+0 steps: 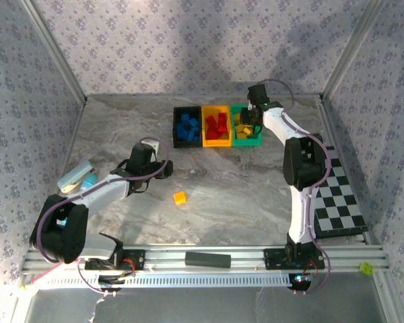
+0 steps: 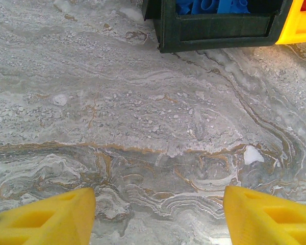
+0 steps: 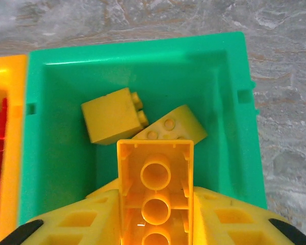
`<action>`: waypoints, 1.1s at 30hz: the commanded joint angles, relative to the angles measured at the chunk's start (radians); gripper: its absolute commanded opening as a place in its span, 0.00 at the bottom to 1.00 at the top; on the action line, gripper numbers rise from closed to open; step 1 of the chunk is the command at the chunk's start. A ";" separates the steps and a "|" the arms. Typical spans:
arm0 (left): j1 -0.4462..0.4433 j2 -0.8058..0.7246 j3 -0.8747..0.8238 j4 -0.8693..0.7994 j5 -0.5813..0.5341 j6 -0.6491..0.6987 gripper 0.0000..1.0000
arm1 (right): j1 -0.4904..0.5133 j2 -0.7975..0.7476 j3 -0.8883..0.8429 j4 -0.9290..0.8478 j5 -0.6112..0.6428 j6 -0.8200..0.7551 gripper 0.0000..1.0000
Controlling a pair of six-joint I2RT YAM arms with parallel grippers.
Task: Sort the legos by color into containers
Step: Place the lego in the container.
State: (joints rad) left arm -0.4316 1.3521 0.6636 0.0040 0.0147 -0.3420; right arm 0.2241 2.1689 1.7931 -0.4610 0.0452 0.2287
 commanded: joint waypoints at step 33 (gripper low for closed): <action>-0.243 -0.054 0.006 -0.354 0.130 0.036 0.78 | 0.231 -0.785 -0.824 0.125 0.053 -0.032 0.53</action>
State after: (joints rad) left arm -0.6537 1.2808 0.6228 -0.3058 0.1429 -0.3000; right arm 0.4545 1.4471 1.0061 -0.3393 0.0647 0.2085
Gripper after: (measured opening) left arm 0.779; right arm 0.527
